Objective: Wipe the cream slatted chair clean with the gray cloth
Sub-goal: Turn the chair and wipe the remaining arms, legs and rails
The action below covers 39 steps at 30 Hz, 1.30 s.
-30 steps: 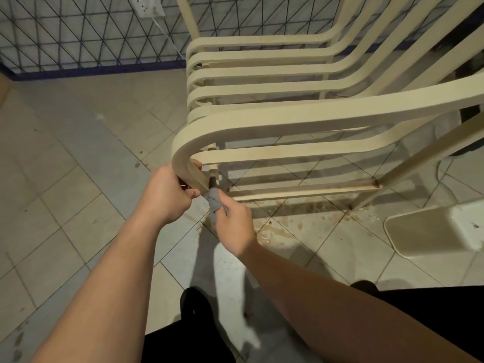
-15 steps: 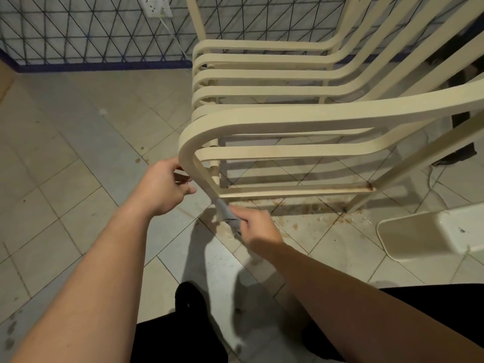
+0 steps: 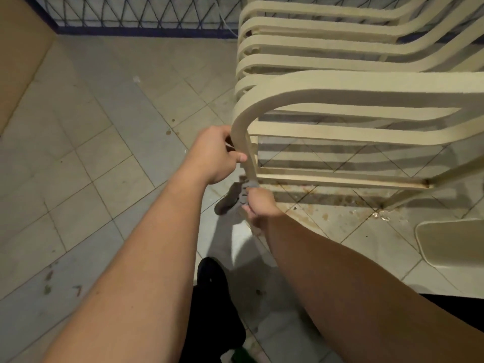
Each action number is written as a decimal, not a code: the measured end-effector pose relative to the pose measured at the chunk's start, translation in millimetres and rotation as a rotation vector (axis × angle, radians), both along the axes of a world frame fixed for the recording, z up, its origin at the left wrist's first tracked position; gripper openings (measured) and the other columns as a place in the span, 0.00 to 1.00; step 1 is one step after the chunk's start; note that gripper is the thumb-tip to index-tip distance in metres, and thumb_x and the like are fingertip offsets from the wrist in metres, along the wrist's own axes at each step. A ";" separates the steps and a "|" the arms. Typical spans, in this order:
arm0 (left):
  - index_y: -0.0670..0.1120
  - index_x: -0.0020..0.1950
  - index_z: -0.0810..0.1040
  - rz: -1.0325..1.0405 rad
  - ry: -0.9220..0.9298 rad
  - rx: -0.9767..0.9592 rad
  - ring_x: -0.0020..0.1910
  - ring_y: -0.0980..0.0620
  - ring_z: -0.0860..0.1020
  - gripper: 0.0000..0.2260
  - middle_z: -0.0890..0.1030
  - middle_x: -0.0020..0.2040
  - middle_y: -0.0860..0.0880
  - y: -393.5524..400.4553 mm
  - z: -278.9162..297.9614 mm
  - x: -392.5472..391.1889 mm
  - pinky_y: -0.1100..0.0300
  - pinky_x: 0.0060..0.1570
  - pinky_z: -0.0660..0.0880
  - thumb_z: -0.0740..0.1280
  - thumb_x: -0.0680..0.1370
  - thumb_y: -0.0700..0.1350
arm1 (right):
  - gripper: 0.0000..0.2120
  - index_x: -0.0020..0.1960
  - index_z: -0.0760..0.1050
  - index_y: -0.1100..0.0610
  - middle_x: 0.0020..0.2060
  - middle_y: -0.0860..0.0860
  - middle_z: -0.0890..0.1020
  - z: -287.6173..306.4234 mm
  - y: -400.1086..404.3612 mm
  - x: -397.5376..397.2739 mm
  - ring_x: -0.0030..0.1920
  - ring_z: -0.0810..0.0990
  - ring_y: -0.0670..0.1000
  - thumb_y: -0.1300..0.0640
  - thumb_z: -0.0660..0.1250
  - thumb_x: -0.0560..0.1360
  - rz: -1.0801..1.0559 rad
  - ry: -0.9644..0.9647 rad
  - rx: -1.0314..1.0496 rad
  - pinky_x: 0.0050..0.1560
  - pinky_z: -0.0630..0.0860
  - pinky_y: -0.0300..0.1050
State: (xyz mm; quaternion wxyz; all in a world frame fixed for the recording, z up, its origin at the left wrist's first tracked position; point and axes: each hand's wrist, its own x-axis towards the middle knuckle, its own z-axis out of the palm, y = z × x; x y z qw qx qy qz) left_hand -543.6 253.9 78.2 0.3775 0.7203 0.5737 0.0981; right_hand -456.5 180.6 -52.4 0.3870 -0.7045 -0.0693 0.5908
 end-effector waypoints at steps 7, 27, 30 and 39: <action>0.57 0.39 0.78 -0.006 -0.008 -0.004 0.38 0.64 0.76 0.13 0.80 0.39 0.60 3.5 -2.6 -1.5 0.66 0.37 0.69 0.76 0.74 0.41 | 0.10 0.40 0.77 0.59 0.32 0.52 0.76 40.1 -2.0 8.9 0.32 0.72 0.50 0.66 0.61 0.78 -0.018 -0.254 0.094 0.30 0.69 0.38; 0.57 0.40 0.79 0.027 -0.029 -0.027 0.42 0.62 0.78 0.12 0.81 0.40 0.60 -1.9 2.6 -0.1 0.58 0.49 0.72 0.75 0.75 0.41 | 0.17 0.58 0.82 0.57 0.54 0.56 0.83 24.7 -30.0 94.2 0.50 0.72 0.52 0.66 0.57 0.78 0.498 -1.108 0.337 0.50 0.64 0.35; 0.56 0.42 0.80 0.019 -0.038 -0.022 0.44 0.58 0.80 0.11 0.83 0.42 0.58 -1.7 2.5 -0.1 0.56 0.52 0.74 0.76 0.75 0.40 | 0.16 0.57 0.82 0.59 0.51 0.57 0.82 25.3 -8.6 74.7 0.51 0.75 0.56 0.64 0.57 0.78 0.471 -1.047 0.328 0.56 0.71 0.45; 0.57 0.55 0.76 0.055 0.004 -0.074 0.51 0.53 0.78 0.13 0.80 0.51 0.55 0.0 -8.0 -5.8 0.57 0.52 0.70 0.75 0.76 0.45 | 0.19 0.64 0.81 0.54 0.57 0.50 0.81 17.9 -38.1 83.1 0.59 0.71 0.51 0.67 0.61 0.77 0.788 -0.966 0.511 0.63 0.64 0.37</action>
